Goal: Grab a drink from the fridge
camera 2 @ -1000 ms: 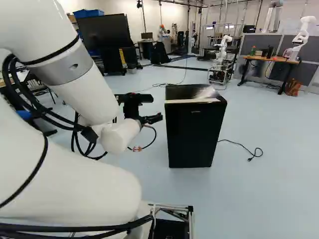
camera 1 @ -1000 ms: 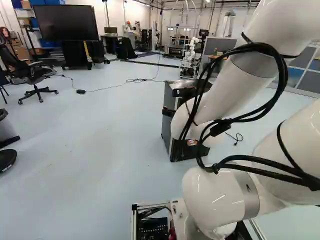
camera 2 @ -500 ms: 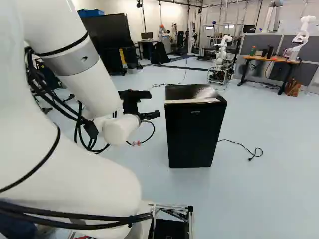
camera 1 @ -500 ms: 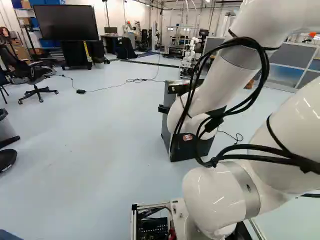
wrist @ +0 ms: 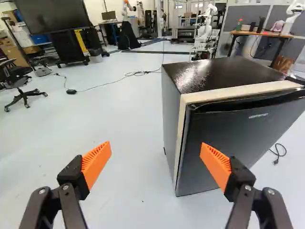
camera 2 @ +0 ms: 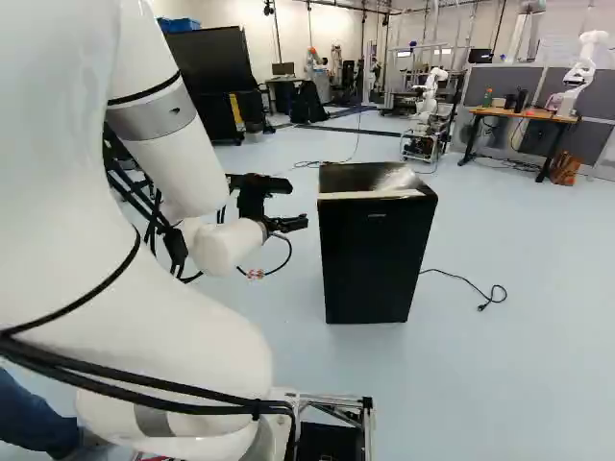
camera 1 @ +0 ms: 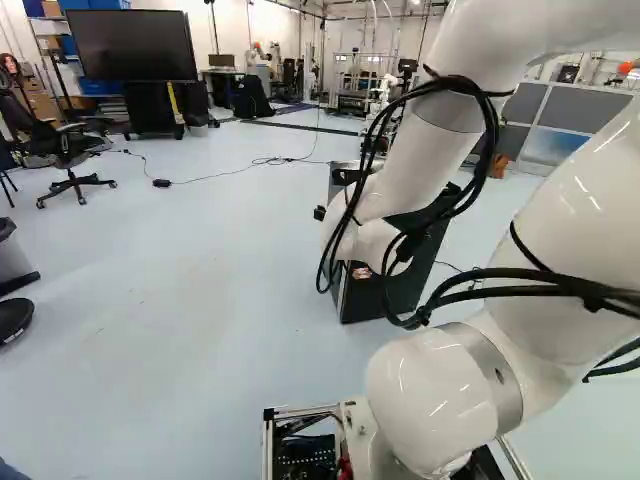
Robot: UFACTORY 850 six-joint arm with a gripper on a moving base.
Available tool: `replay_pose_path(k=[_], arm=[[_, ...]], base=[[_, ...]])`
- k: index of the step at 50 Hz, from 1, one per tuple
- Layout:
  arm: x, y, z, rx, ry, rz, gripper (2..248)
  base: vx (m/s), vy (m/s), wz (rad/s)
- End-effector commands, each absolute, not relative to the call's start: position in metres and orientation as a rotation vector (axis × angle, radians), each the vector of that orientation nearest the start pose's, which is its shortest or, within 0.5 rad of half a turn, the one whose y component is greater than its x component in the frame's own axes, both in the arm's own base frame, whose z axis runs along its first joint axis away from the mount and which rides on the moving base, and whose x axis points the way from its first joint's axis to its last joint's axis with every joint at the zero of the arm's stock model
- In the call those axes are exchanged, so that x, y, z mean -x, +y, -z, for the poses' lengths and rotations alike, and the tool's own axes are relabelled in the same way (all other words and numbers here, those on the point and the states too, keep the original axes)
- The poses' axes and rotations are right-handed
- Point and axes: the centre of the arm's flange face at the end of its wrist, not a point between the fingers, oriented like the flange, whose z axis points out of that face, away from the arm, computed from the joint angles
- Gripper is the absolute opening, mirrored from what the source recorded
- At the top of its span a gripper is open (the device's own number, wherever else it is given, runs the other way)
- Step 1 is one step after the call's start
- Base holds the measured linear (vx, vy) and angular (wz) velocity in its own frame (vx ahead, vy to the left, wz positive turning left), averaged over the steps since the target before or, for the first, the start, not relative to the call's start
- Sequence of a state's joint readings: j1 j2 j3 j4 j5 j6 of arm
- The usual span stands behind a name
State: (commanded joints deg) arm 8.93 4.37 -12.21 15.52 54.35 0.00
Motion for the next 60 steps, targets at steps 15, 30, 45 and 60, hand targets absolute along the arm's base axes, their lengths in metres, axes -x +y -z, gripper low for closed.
replay_pose_path(k=[15, 30, 45, 60], arm=[[-0.323, 0.038, -0.347, 2.567, 0.355, 1.837, 247], [-0.339, 0.047, -0.337, 2.577, 0.513, 1.882, 247], [-0.354, 0.056, -0.325, 2.586, 0.671, 1.941, 247], [-0.364, 0.066, -0.319, 2.571, 0.830, 2.022, 247]], base=[[0.000, 0.000, 0.000], [0.000, 0.000, 0.000], [0.000, 0.000, 0.000], [0.000, 0.000, 0.000]])
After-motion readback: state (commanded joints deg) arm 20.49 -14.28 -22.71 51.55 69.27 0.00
